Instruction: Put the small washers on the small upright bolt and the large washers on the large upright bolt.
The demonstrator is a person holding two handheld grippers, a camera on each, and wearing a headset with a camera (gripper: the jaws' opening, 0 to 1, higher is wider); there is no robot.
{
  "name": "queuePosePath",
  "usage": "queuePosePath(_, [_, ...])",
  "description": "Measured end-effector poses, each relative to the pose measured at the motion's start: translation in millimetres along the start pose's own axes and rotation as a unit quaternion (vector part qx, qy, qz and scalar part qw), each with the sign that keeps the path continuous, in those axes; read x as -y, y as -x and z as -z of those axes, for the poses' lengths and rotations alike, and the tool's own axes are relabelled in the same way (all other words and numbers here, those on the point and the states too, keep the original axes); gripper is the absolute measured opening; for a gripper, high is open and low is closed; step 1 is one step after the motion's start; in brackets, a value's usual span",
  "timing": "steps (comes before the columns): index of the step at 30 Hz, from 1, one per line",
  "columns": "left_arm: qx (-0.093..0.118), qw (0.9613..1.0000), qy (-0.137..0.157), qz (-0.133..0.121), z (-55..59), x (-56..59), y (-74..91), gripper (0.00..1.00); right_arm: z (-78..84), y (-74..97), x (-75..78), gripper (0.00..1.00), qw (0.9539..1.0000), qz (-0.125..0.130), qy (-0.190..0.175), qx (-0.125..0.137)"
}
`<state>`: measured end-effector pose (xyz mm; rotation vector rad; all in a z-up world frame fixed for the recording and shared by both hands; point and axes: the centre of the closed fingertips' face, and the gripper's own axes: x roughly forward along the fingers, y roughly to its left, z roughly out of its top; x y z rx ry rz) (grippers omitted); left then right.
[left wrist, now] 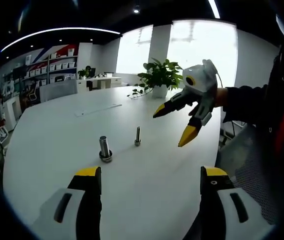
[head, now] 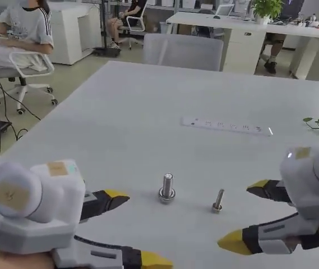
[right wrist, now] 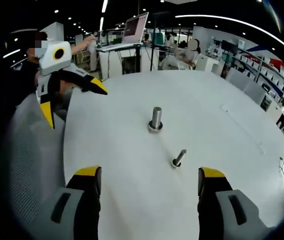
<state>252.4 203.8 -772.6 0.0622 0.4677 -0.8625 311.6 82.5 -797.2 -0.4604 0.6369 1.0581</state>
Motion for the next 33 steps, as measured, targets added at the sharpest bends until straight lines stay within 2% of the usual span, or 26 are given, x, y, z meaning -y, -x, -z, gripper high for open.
queuePosePath(5, [0.001, 1.0000, -0.002, 0.000, -1.0, -2.1, -0.3, 0.81, 6.6, 6.7, -9.1, 0.82, 0.9999, 0.012, -0.009, 0.007])
queuePosePath(12, [0.004, 1.0000, 0.000, -0.009, -0.8, -8.1, 1.4, 0.82, 9.3, 18.2, -8.7, 0.86, 0.9979, 0.044, -0.034, 0.033])
queuePosePath(19, [0.002, 0.9999, 0.001, -0.014, 0.1, -9.6, -0.1, 0.83, 10.8, 23.6, -11.4, 0.89, 0.9947, 0.056, -0.065, 0.055])
queuePosePath(23, [-0.005, 0.9998, 0.002, -0.020, 2.9, -11.5, -0.6, 0.83, 13.0, 23.1, -15.0, 0.90, 0.9946, 0.059, -0.066, 0.054])
queuePosePath(33, [-0.009, 0.9995, 0.005, -0.029, 5.6, -13.9, -0.7, 0.84, 14.5, 25.0, -10.4, 0.92, 0.9920, 0.073, -0.083, 0.061])
